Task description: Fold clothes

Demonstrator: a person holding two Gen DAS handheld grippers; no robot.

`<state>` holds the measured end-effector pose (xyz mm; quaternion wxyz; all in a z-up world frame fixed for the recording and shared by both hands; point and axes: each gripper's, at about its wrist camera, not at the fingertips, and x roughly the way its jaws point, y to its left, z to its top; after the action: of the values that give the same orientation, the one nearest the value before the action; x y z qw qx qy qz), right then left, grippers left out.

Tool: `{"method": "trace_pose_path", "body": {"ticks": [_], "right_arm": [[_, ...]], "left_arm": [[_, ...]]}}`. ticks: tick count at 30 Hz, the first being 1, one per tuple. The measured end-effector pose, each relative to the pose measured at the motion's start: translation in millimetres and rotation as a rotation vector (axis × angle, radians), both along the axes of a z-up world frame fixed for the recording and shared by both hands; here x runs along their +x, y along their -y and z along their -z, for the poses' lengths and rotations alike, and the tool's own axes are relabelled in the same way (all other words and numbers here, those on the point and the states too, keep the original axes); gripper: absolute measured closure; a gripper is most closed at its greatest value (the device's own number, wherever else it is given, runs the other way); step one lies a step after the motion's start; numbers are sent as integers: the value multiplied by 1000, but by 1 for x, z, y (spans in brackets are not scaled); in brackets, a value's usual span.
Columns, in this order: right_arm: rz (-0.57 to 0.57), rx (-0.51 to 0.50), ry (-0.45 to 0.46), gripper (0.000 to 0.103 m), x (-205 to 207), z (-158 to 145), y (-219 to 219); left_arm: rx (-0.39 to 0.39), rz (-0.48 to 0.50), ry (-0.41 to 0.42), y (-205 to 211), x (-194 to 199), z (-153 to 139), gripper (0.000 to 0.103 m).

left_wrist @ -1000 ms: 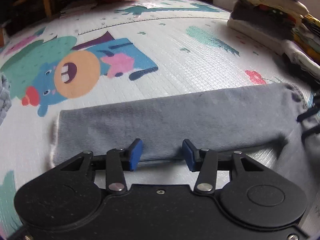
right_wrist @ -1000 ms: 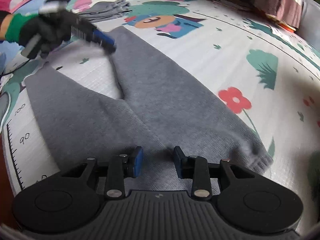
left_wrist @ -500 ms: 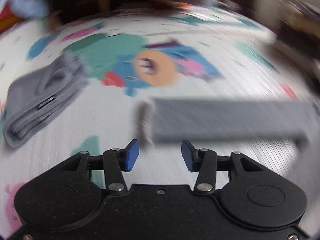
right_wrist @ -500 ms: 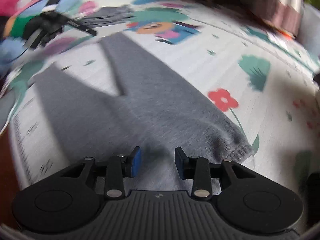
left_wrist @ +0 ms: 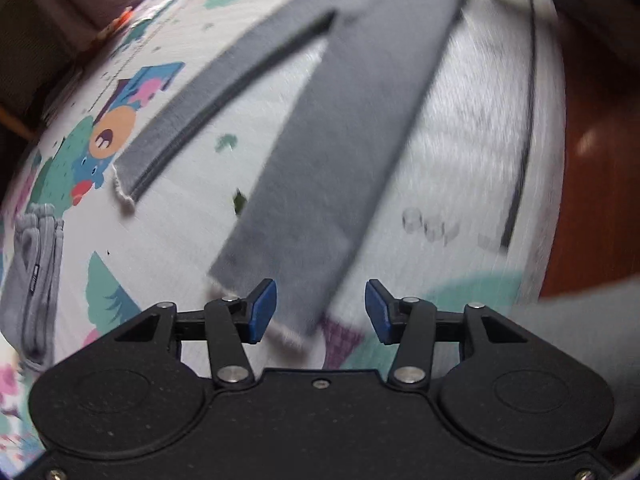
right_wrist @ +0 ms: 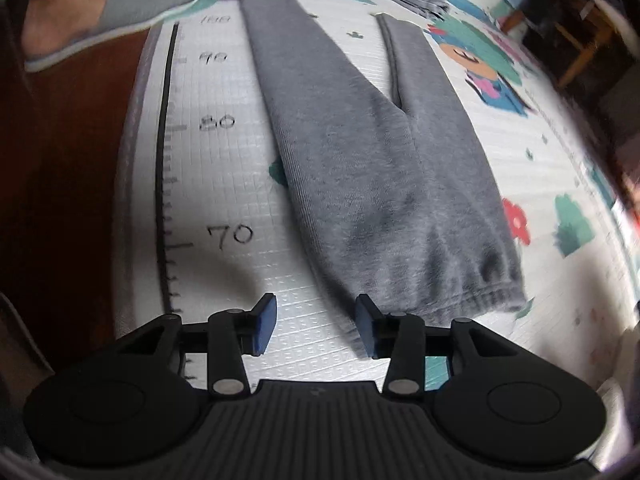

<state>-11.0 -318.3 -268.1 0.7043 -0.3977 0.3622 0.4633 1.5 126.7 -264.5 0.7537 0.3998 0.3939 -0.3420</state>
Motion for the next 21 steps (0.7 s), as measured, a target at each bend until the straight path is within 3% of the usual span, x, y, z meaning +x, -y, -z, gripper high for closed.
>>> {"method": "trace_pose_path", "body": {"ticks": [2, 6, 12, 14, 19, 21], "right_arm": [[-12, -15, 14, 59, -2, 3, 0], [50, 18, -42, 56, 10, 1, 5], [40, -7, 48, 59, 8, -7, 1], [21, -42, 61, 59, 6, -1, 2], [20, -41, -15, 59, 20, -5, 3], [-4, -53, -33, 59, 23, -6, 2]], "left_arm": [[59, 38, 19, -4, -4, 6, 55], [64, 42, 24, -9, 0, 5, 56], [100, 122, 64, -5, -3, 0, 62], [151, 176, 73, -3, -5, 7, 65], [225, 283, 77, 1, -7, 12, 69], [256, 320, 77, 5, -7, 14, 78]]}}
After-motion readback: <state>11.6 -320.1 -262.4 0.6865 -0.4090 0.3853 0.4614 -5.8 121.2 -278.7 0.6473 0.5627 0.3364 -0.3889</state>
